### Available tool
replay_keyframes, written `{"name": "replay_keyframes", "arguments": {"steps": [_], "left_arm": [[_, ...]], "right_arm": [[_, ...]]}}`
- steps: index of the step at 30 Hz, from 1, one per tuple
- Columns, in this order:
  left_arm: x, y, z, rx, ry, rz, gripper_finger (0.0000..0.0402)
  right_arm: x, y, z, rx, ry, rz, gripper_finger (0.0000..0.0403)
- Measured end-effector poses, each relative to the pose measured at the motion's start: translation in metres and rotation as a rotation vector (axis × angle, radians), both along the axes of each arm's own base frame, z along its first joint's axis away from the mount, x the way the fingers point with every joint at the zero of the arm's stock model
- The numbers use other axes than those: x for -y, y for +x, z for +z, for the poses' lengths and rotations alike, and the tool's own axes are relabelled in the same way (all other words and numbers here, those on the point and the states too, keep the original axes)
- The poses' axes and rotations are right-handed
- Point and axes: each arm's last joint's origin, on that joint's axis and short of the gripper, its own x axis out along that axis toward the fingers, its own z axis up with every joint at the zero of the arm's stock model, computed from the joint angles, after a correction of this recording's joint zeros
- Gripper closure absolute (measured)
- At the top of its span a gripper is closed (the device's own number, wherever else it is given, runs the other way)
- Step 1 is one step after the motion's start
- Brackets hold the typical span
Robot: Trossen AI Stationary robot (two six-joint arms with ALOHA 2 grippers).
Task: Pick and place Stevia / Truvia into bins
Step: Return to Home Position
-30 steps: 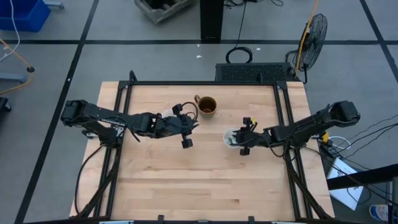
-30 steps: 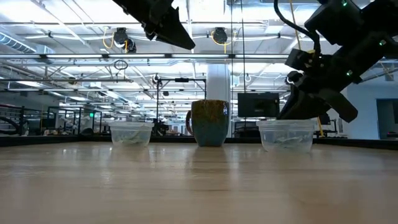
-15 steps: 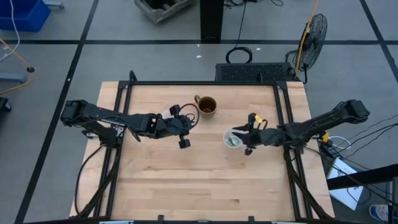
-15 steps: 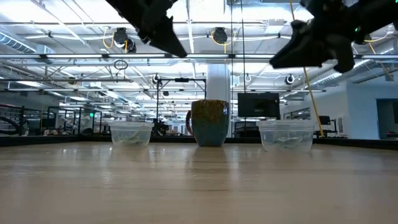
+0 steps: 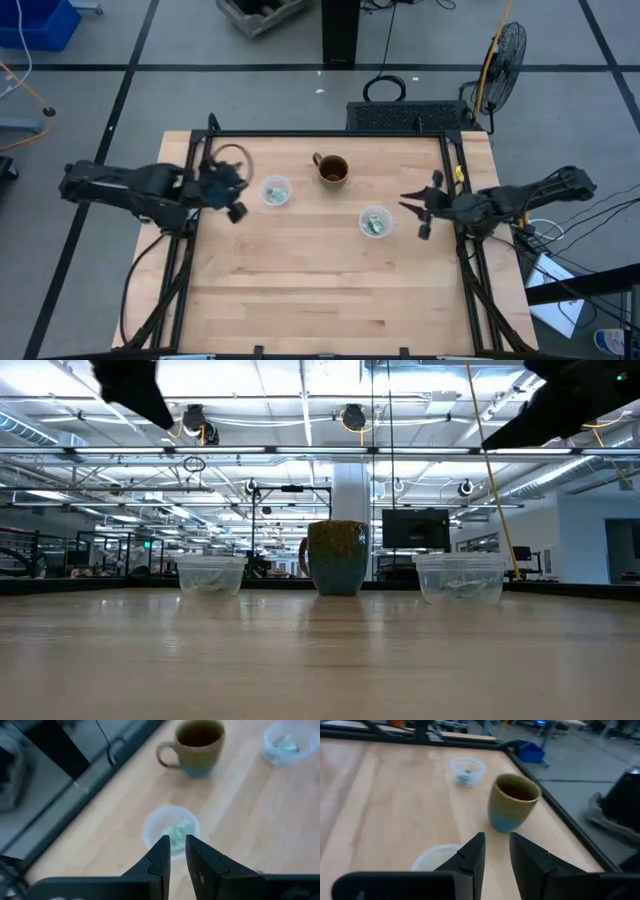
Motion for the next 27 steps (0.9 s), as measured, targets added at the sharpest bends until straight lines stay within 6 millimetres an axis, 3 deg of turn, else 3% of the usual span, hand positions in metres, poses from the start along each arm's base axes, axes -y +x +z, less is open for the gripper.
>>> {"name": "replay_keyframes", "arguments": {"steps": [3, 8, 13, 17, 22, 27], "left_arm": [[0.0, -0.025, 0.002, 0.098, 0.045, 0.028, 0.0334], [0.002, -0.056, -0.024, 0.242, -0.004, 0.035, 0.0334], [0.005, -0.062, -0.06, 0.435, 0.025, -0.023, 0.0334], [0.006, -0.061, -0.075, 0.592, 0.072, -0.091, 0.0334], [0.007, -0.065, -0.085, 0.732, 0.08, -0.21, 0.0334], [0.004, -0.078, -0.079, 0.81, 0.089, -0.269, 0.0334]], "right_arm": [[0.001, -0.011, 0.004, 0.034, 0.06, 0.062, 0.0319], [0.001, -0.024, 0.001, 0.094, 0.173, 0.172, 0.0319], [0.0, -0.024, -0.022, 0.192, 0.195, 0.212, 0.032], [-0.001, -0.023, -0.037, 0.285, 0.201, 0.272, 0.0319], [-0.003, -0.024, -0.054, 0.36, 0.202, 0.335, 0.0321], [-0.001, -0.028, -0.059, 0.377, 0.202, 0.336, 0.0319]]}}
